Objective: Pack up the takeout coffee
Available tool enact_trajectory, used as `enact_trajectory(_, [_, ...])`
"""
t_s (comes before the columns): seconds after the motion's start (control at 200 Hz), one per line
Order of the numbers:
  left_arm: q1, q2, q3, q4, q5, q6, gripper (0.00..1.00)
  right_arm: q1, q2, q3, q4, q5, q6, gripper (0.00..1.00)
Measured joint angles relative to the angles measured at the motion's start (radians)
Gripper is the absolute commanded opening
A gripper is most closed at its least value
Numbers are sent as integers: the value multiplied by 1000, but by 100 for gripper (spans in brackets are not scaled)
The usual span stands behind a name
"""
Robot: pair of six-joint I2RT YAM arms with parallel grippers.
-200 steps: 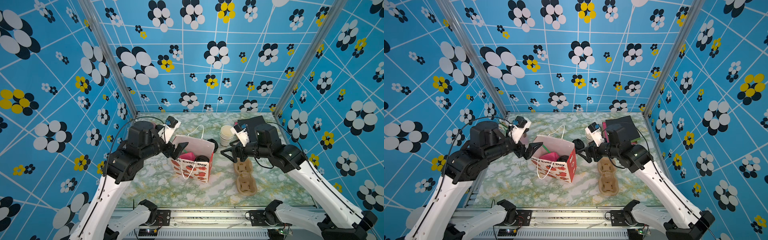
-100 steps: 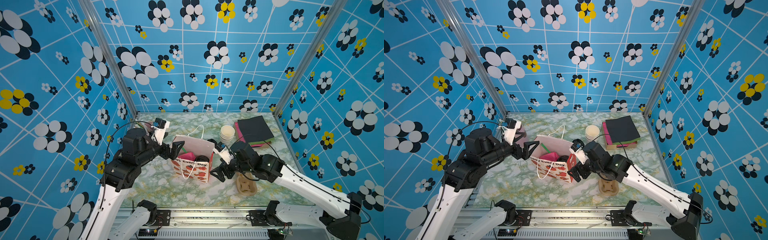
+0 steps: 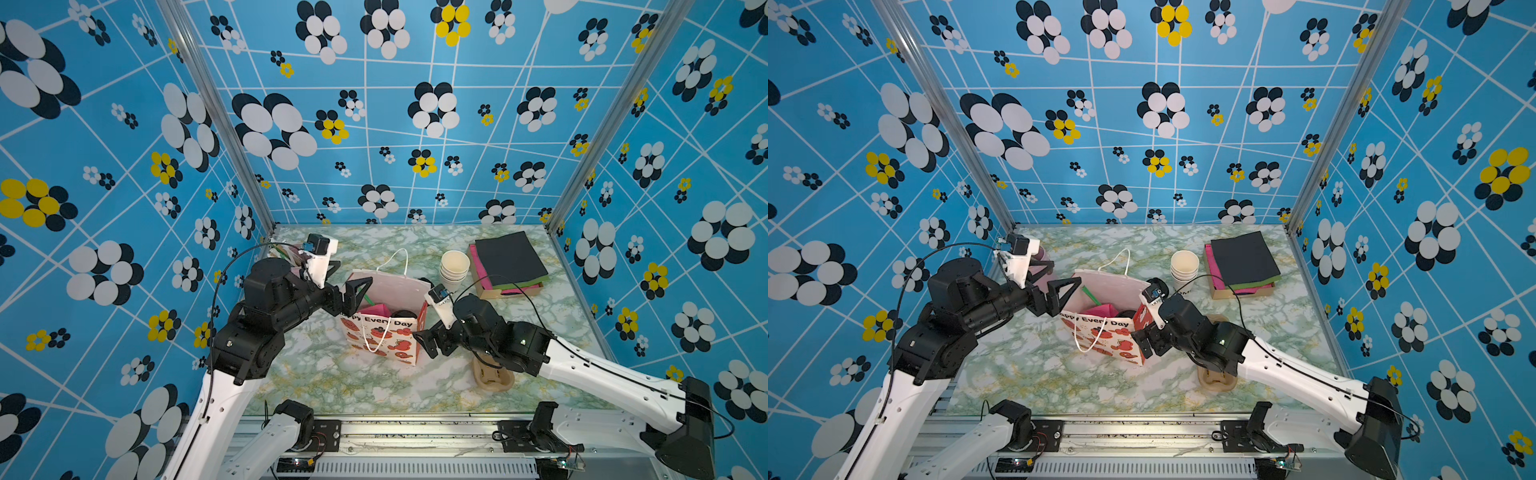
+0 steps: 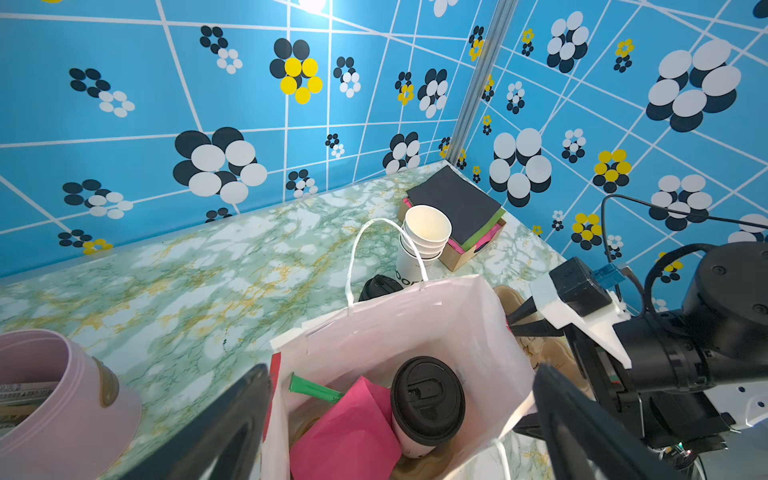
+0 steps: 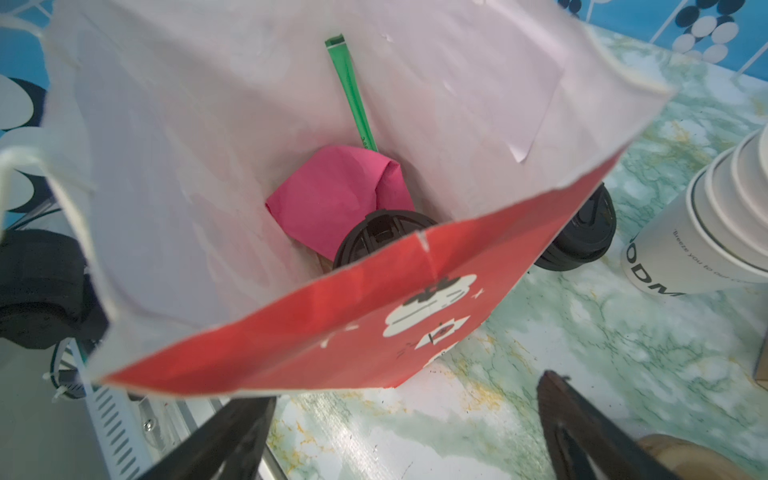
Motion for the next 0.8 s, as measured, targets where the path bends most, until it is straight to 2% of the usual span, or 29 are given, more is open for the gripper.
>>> enact_trajectory(0.475, [1, -18, -35, 9, 2, -5, 99, 0, -5, -11, 27, 103, 8, 99])
enact_trajectory(0.8, [13, -30, -56, 24, -13, -5, 99, 0, -27, -11, -24, 192, -13, 99])
